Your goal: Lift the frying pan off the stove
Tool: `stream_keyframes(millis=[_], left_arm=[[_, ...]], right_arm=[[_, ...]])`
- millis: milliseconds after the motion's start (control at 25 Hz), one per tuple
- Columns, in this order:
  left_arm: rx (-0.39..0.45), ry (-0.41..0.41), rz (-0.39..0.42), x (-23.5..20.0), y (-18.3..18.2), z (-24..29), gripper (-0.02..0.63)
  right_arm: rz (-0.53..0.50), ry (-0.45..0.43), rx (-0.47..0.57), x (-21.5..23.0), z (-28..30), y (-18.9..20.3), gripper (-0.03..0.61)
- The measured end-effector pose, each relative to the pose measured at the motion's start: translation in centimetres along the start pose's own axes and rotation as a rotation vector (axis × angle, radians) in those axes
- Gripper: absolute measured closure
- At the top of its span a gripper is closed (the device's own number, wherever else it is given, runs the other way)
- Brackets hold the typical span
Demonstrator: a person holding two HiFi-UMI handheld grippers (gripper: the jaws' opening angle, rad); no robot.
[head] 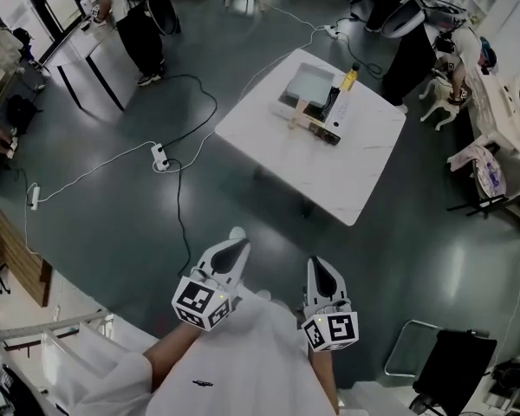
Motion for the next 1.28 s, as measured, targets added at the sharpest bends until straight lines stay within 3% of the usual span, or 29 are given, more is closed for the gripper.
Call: stream_keyframes(millis=[320, 880, 1280], left_arm=[[-0.012, 0.023, -0.020, -7.9, -2.7, 7.6, 0.606], [-0.075, 0.158, -0.003, -21.2, -10.6, 21.3, 0.606], [-0.096, 0.243, 0.031, -26.3, -12.8, 26.6, 0.606]], right_arm=[[0.042, 0.004, -0.020, 2.2, 10.0, -1.1, 0.580], [0.035, 0.087, 0.031, 5.7, 30.8, -7.2, 0.580], [0.059, 0.156, 0.031, 6.7, 37.7, -7.8, 0.580]])
Point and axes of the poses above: the fingertips, and each gripper's own axes: z forward along the fingers, x to its right, y out of its underside, the point moved 1 cm from there along -z, backward along the fingers, and after that the axes turned 7 degrees about y, right-handed, at the moved point
